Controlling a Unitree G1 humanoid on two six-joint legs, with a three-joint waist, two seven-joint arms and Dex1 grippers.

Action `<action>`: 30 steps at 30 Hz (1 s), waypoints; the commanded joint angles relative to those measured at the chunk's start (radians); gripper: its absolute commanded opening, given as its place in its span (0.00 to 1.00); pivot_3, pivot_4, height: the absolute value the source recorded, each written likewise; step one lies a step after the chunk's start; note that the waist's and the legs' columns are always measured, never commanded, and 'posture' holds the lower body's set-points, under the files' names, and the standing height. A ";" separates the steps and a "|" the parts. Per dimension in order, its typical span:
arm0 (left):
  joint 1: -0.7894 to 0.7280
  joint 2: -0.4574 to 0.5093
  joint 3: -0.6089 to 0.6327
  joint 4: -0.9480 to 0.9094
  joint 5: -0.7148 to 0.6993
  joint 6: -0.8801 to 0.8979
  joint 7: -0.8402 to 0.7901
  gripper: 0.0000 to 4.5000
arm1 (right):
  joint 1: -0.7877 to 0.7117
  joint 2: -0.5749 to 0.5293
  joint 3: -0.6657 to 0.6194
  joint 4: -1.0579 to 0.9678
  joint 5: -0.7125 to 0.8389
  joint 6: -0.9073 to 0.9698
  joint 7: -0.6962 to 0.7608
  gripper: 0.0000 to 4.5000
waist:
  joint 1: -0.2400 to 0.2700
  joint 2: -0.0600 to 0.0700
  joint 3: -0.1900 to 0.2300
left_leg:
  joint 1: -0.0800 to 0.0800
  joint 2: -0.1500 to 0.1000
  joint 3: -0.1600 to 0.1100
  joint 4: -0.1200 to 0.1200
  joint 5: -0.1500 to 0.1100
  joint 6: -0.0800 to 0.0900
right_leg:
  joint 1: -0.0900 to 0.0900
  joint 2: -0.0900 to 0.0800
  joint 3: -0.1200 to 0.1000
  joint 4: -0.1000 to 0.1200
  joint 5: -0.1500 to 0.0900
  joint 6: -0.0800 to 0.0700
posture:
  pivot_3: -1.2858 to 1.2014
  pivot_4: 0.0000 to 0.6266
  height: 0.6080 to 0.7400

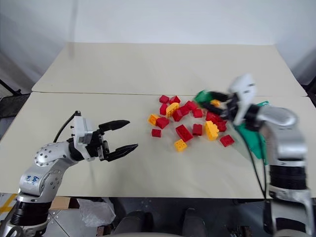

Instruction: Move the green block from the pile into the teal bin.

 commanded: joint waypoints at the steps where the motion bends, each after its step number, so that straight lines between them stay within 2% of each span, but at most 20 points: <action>1: -0.033 -0.013 -0.009 -0.005 -0.018 0.003 -0.006 1.00 | 0.039 -0.051 -0.099 0.003 0.002 -0.045 -0.046 0.33 | -0.001 0.000 0.000 | 0.000 0.000 0.001 0.000 0.000 0.000 | 0.001 0.000 0.000 0.000 0.000 0.000 | 0.52 0.24 1.00; 5: -0.067 -0.028 -0.032 0.042 -0.002 -0.013 -0.031 1.00 | 0.147 -0.185 -0.196 0.132 -0.054 -0.020 -0.089 0.33 | -0.008 0.000 0.000 | 0.003 0.000 0.003 0.000 0.000 0.000 | 0.002 0.001 0.001 -0.001 0.000 0.000 | 0.52 0.24 1.00; 12: -0.080 -0.030 -0.037 0.069 0.010 -0.028 -0.045 1.00 | 0.186 -0.229 -0.118 0.238 -0.085 -0.013 -0.086 0.33 | -0.016 0.000 0.000 | 0.004 0.002 0.006 0.000 0.002 0.001 | 0.003 0.001 0.004 -0.001 0.000 0.000 | 0.52 0.24 1.00; 14: -0.078 -0.025 -0.032 0.072 0.012 -0.031 -0.046 1.00 | 0.159 -0.218 -0.116 0.285 -0.083 -0.034 -0.103 0.49 | -0.013 0.000 0.000 | 0.004 0.002 0.006 0.000 0.002 0.001 | 0.003 0.001 0.005 -0.001 0.000 0.000 | 0.52 0.24 1.00; 17: -0.073 -0.017 -0.022 0.066 0.018 -0.033 -0.040 1.00 | 0.143 -0.214 -0.112 0.326 -0.069 -0.072 -0.081 0.67 | -0.011 0.001 0.000 | 0.004 0.001 0.006 0.001 0.003 0.002 | 0.003 0.000 0.005 -0.002 0.000 0.000 | 0.52 0.24 1.00; 21: -0.044 0.007 0.010 0.065 0.030 -0.039 -0.028 1.00 | 0.126 -0.203 -0.111 0.304 -0.004 -0.160 0.040 0.97 | -0.009 0.001 0.000 | 0.003 0.000 0.005 0.001 0.003 0.002 | 0.003 0.000 0.005 -0.004 0.000 0.000 | 0.52 0.24 1.00; 22: -0.034 0.016 0.019 0.066 0.033 -0.041 -0.025 1.00 | 0.116 -0.194 -0.115 0.288 0.028 -0.169 0.071 0.99 | -0.010 0.001 0.000 | 0.003 0.000 0.006 0.000 0.003 0.002 | 0.003 0.001 0.005 -0.004 0.000 0.000 | 0.52 0.24 1.00; 26: 0.042 0.064 0.078 0.080 0.057 -0.062 -0.021 1.00 | 0.076 -0.144 -0.073 0.211 0.099 -0.268 0.187 0.99 | -0.016 0.001 0.000 | 0.003 0.001 0.006 0.000 0.003 0.002 | 0.003 0.001 0.004 -0.004 0.000 0.000 | 0.52 0.24 1.00; 30: 0.126 0.100 0.154 0.111 0.088 -0.111 -0.005 1.00 | 0.087 -0.019 0.020 0.030 0.183 -0.265 0.219 0.99 | -0.015 0.001 0.000 | 0.004 0.003 0.005 0.000 0.002 0.001 | 0.003 0.002 0.004 -0.004 0.000 0.000 | 0.52 0.24 1.00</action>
